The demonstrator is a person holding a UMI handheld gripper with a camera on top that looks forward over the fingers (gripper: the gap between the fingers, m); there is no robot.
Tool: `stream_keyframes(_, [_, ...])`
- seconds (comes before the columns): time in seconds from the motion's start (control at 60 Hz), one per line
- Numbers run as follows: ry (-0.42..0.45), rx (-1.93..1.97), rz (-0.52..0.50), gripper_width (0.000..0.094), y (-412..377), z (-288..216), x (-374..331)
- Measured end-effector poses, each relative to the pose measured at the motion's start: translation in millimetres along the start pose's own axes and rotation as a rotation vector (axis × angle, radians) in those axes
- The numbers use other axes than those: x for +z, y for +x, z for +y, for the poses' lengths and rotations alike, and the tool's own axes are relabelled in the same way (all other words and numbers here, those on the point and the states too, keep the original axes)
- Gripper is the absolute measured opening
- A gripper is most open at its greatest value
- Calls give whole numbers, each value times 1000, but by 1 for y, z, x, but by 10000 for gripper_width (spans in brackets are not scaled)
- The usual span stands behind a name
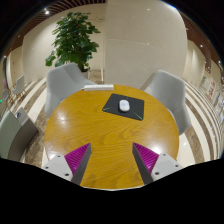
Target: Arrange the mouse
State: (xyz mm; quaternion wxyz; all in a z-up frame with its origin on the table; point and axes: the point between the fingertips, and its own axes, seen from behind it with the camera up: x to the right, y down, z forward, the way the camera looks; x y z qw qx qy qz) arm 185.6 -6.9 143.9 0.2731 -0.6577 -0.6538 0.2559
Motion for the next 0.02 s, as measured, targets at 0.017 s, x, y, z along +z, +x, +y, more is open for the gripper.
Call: stream_keyframes(0.017, [-1,2,-2,857,-1,1,0])
